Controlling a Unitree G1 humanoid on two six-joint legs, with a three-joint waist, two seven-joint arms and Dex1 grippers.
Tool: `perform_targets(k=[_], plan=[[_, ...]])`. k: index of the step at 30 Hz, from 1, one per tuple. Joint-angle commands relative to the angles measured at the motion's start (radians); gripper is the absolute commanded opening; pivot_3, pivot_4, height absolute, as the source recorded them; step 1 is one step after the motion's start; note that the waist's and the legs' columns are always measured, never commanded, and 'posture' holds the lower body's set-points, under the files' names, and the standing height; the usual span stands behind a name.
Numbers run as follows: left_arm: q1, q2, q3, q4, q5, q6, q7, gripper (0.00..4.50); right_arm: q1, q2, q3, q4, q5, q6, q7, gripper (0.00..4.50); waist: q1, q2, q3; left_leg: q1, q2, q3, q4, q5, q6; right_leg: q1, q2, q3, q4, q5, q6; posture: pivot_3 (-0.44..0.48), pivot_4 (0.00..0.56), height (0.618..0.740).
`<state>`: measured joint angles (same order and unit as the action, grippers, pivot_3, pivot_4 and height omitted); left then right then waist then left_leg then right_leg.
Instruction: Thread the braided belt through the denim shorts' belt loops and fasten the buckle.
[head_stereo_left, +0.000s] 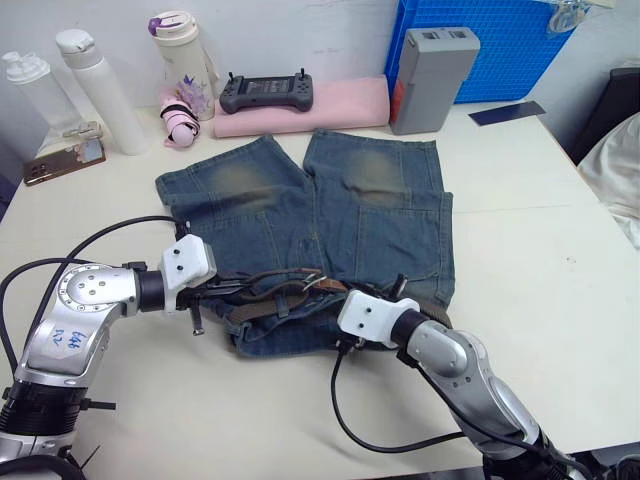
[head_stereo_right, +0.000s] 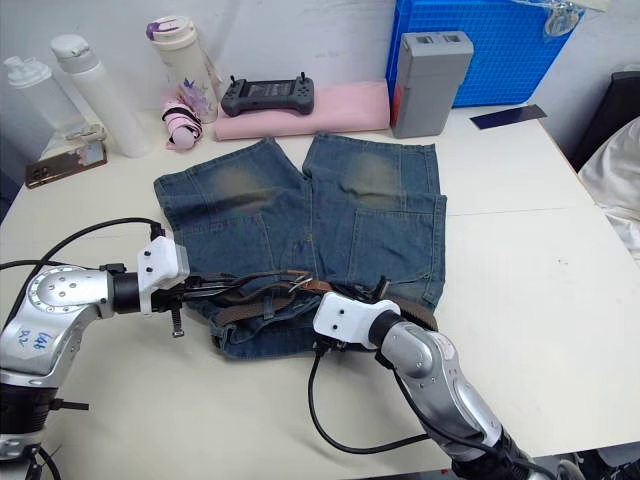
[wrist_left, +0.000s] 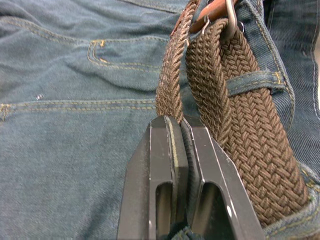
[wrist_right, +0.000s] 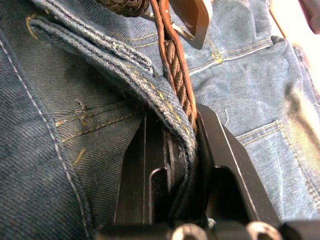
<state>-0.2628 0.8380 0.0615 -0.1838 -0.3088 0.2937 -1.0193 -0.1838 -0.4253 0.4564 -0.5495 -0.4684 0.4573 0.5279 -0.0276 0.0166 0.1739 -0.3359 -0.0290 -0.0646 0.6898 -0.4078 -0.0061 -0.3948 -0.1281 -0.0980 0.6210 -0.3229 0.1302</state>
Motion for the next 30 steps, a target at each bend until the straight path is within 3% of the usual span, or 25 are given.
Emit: perform_targets(k=[1,30], plan=[[0.010,0.026,0.002,0.004,0.033,-0.039,-0.008,0.00,-0.005,0.009,-0.028,-0.024,-0.010,0.001,-0.007,0.01,0.000,0.000,0.000,0.000,0.000,0.000,0.000,0.000,0.000,0.000,0.000,0.000,0.000,0.000,0.000,0.000,0.150,0.740],[-0.102,-0.080,-0.159,0.040,0.112,-0.153,-0.020,0.00,-0.006,-0.005,-0.018,-0.031,-0.009,-0.016,0.027,0.01,0.001,0.000,0.000,0.000,-0.002,0.000,0.004,0.000,0.001,0.000,-0.001,0.001,0.004,0.000,0.000,0.000,0.150,0.740]])
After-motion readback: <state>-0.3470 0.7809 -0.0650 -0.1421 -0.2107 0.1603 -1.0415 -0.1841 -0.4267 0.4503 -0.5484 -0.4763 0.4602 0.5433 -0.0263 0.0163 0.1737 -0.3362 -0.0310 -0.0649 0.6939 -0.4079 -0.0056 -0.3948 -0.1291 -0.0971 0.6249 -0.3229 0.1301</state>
